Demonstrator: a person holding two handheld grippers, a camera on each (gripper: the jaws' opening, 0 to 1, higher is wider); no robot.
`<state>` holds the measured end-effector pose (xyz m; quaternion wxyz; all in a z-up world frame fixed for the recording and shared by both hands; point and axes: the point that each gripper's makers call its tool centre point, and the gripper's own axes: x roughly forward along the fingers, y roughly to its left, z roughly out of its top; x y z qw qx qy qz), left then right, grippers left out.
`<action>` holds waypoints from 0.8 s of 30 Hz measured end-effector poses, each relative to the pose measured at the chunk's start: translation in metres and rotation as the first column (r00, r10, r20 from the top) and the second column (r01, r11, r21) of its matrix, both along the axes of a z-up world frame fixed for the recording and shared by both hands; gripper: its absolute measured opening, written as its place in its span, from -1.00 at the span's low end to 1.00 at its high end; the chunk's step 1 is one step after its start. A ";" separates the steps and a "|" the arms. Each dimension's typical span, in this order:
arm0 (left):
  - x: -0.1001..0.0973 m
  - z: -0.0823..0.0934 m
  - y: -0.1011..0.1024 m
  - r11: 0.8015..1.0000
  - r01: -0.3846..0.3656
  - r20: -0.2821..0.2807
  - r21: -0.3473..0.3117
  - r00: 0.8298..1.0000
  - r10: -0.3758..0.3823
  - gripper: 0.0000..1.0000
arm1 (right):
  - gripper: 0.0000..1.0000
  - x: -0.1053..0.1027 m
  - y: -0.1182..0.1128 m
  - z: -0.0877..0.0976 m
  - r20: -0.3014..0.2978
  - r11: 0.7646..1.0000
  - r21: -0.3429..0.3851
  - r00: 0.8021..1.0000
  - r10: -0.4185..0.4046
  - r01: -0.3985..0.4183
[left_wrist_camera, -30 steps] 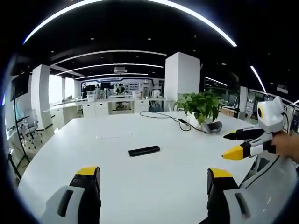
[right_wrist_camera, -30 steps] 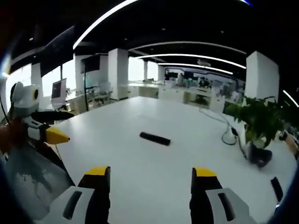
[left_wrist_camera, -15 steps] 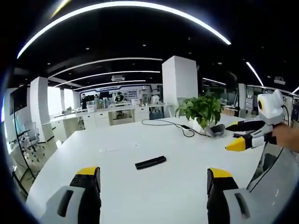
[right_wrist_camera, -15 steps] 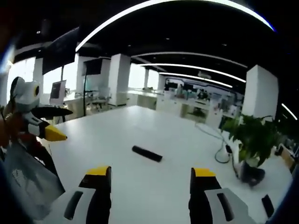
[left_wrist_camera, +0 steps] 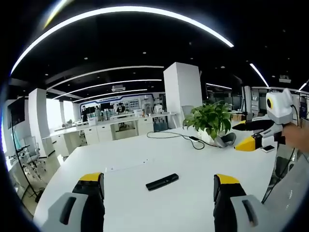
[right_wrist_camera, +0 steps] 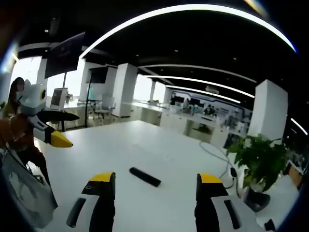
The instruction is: Press the specified remote control buttons in sequence, fully releasing each button before pressing the next.
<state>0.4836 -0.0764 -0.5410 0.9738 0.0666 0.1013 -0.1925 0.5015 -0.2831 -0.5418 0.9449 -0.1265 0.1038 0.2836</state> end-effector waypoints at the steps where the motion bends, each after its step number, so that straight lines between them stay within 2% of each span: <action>1: 0.003 -0.001 0.000 1.000 0.006 -0.002 0.003 1.000 -0.006 0.96 | 0.32 0.006 -0.001 -0.001 0.000 1.000 -0.003 1.000 0.004 -0.004; 7: 0.018 -0.010 0.000 1.000 0.025 -0.032 0.000 0.999 -0.025 0.95 | 0.31 0.019 0.001 -0.007 -0.005 1.000 -0.016 1.000 0.006 -0.006; 12: 0.029 -0.023 -0.004 0.998 0.053 -0.055 0.034 0.997 -0.051 0.95 | 0.31 0.031 0.002 -0.017 -0.025 1.000 -0.023 1.000 0.012 -0.012; 24: 0.047 -0.051 -0.008 0.994 0.091 -0.097 0.057 0.992 -0.085 0.94 | 0.30 0.051 0.002 -0.039 -0.061 0.998 -0.058 0.998 0.035 -0.038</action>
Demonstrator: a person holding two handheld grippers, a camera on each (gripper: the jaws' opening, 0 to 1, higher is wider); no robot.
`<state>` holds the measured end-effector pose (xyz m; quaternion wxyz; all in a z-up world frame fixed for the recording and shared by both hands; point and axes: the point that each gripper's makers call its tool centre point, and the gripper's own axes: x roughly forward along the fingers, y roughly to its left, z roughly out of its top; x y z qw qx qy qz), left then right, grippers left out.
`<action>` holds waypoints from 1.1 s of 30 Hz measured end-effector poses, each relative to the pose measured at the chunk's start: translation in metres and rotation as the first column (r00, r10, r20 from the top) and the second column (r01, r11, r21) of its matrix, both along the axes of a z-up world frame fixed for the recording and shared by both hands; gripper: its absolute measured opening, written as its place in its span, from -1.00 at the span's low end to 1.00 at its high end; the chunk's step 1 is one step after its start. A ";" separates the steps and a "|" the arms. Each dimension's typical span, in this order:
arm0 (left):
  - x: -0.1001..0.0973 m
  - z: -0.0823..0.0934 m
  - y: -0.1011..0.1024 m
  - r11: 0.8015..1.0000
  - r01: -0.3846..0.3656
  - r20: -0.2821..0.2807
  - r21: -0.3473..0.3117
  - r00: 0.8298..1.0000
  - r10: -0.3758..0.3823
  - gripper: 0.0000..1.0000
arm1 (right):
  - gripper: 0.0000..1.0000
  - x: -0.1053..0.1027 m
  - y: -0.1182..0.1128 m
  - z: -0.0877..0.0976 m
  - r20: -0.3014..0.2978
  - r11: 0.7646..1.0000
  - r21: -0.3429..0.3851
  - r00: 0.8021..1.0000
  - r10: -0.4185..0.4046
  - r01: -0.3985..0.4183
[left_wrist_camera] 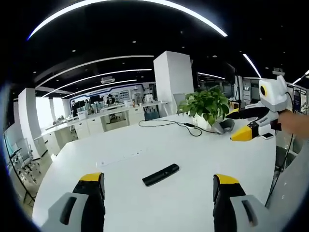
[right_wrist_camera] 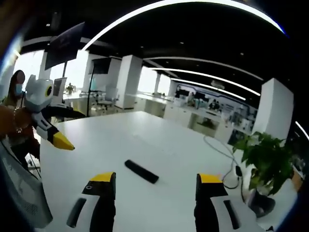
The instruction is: Press the specified remote control buttons in sequence, fully releasing each button before pressing the next.
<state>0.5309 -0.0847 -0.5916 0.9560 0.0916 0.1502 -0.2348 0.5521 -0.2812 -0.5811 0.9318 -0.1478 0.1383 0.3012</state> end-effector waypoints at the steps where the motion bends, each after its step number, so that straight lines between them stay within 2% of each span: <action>1: 0.001 -0.002 0.000 1.000 0.002 -0.004 0.001 1.000 -0.002 0.94 | 0.30 0.000 0.001 -0.002 -0.002 1.000 0.000 1.000 0.002 -0.002; 33: 0.055 -0.063 0.000 0.992 0.106 -0.107 0.065 0.989 -0.098 0.86 | 0.25 0.040 0.013 -0.063 -0.087 0.994 -0.082 0.994 0.071 -0.078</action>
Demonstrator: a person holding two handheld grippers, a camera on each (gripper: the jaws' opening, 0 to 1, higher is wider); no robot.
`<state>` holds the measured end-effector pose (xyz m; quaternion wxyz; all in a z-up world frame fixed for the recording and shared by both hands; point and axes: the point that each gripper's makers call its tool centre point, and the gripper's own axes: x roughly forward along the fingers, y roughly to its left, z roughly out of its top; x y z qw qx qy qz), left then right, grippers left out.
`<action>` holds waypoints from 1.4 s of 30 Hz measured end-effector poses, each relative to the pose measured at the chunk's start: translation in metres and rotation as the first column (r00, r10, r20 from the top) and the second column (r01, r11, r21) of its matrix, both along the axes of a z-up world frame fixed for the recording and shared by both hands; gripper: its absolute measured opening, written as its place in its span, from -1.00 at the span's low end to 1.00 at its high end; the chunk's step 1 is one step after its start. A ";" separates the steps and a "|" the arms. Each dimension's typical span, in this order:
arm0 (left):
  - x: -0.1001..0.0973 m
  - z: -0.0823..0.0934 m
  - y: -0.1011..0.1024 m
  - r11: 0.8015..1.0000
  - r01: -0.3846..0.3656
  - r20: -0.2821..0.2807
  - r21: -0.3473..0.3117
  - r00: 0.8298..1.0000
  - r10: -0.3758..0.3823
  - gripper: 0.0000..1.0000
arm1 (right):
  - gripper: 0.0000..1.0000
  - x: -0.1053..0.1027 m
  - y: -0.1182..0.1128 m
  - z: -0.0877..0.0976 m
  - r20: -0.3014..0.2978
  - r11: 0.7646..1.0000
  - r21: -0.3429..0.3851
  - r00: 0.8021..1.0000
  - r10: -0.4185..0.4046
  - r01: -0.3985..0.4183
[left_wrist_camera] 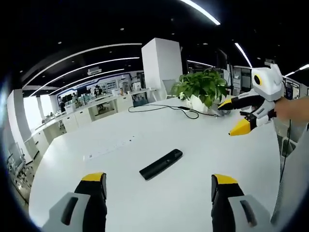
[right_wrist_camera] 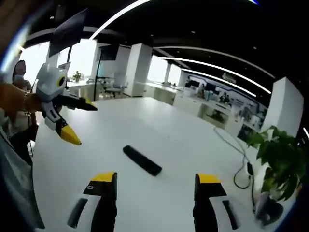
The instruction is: Press the specified remote control buttons in sequence, fully releasing each button before pressing the next.
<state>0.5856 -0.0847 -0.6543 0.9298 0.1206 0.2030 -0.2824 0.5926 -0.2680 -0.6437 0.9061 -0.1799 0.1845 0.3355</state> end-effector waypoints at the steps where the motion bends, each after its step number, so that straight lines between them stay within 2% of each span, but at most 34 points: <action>1: 0.001 -0.001 0.000 1.000 0.001 -0.001 0.001 1.000 -0.001 0.86 | 0.25 0.001 0.000 -0.003 -0.004 1.000 -0.001 1.000 0.002 -0.002; 9: 0.013 -0.016 0.000 1.000 0.019 -0.025 0.014 1.000 -0.019 0.85 | 0.24 0.011 0.003 -0.018 -0.021 1.000 -0.018 1.000 0.011 -0.011; 25: 0.036 -0.043 0.001 0.993 0.108 -0.059 0.055 0.993 -0.104 0.76 | 0.21 0.027 0.014 -0.044 -0.042 0.996 -0.056 0.997 0.062 -0.064; 36: 0.053 -0.055 0.000 0.982 0.164 -0.079 0.092 0.984 -0.157 0.75 | 0.20 0.042 0.016 -0.055 -0.054 0.994 -0.076 0.995 0.081 -0.085; 42: 0.061 -0.063 -0.003 0.969 0.221 -0.096 0.111 0.973 -0.211 0.72 | 0.19 0.049 0.019 -0.062 -0.056 0.989 -0.095 0.993 0.108 -0.114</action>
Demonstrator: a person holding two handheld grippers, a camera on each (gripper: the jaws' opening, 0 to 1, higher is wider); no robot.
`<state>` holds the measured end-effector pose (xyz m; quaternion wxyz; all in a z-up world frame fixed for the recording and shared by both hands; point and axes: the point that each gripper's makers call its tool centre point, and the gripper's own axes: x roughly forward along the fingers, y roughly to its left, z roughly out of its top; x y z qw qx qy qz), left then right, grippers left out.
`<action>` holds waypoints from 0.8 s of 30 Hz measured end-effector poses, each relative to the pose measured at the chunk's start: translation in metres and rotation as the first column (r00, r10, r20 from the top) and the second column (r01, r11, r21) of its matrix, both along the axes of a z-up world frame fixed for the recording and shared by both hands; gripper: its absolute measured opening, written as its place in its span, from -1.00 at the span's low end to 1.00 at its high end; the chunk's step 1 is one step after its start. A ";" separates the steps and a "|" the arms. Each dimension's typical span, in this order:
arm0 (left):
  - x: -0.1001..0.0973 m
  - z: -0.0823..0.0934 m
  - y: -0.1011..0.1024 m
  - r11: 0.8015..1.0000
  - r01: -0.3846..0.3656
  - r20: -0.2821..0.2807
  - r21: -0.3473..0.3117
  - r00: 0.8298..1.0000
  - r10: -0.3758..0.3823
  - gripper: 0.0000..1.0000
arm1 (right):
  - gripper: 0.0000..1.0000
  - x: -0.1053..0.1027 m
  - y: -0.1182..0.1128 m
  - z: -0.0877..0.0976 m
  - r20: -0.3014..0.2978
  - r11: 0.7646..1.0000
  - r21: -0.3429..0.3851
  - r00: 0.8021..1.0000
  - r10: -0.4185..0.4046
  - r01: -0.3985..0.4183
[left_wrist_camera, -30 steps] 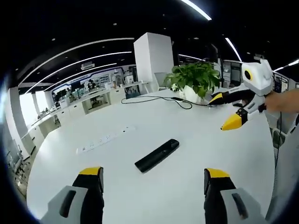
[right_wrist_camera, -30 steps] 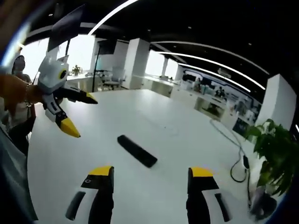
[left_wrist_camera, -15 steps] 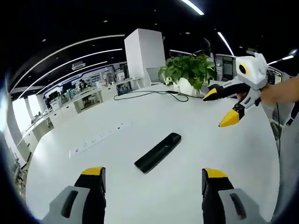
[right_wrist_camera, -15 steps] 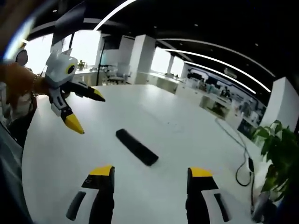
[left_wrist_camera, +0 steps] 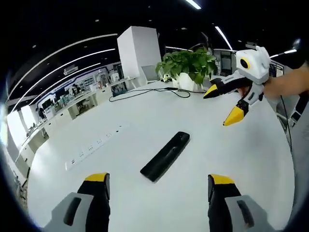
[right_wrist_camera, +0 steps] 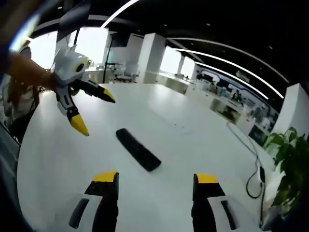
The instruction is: Press the specified remote control buttons in sequence, fully releasing each button before pressing the next.
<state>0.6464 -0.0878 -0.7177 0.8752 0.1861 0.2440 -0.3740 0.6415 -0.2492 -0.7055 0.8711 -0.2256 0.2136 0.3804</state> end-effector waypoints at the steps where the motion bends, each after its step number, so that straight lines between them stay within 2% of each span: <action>1: 0.001 -0.001 0.000 1.000 0.004 -0.003 0.004 1.000 -0.004 0.71 | 0.19 0.001 0.000 -0.001 0.000 1.000 -0.003 1.000 0.005 -0.005; 14: 0.014 -0.014 -0.008 0.989 0.145 -0.031 0.043 0.989 -0.143 0.64 | 0.15 0.019 0.012 -0.007 0.011 0.991 -0.059 0.993 0.121 -0.120; 17: 0.015 -0.017 -0.010 0.984 0.175 -0.042 0.045 0.984 -0.173 0.63 | 0.14 0.021 0.014 -0.012 -0.001 0.987 -0.063 0.989 0.146 -0.145; 20: 0.015 -0.020 -0.011 0.976 0.213 -0.057 0.046 0.976 -0.210 0.61 | 0.14 0.025 0.017 -0.017 -0.014 0.978 -0.077 0.981 0.195 -0.195; 24: 0.019 -0.026 -0.009 0.961 0.269 -0.084 0.065 0.961 -0.263 0.52 | 0.10 0.026 0.024 -0.025 -0.032 0.950 -0.113 0.957 0.290 -0.292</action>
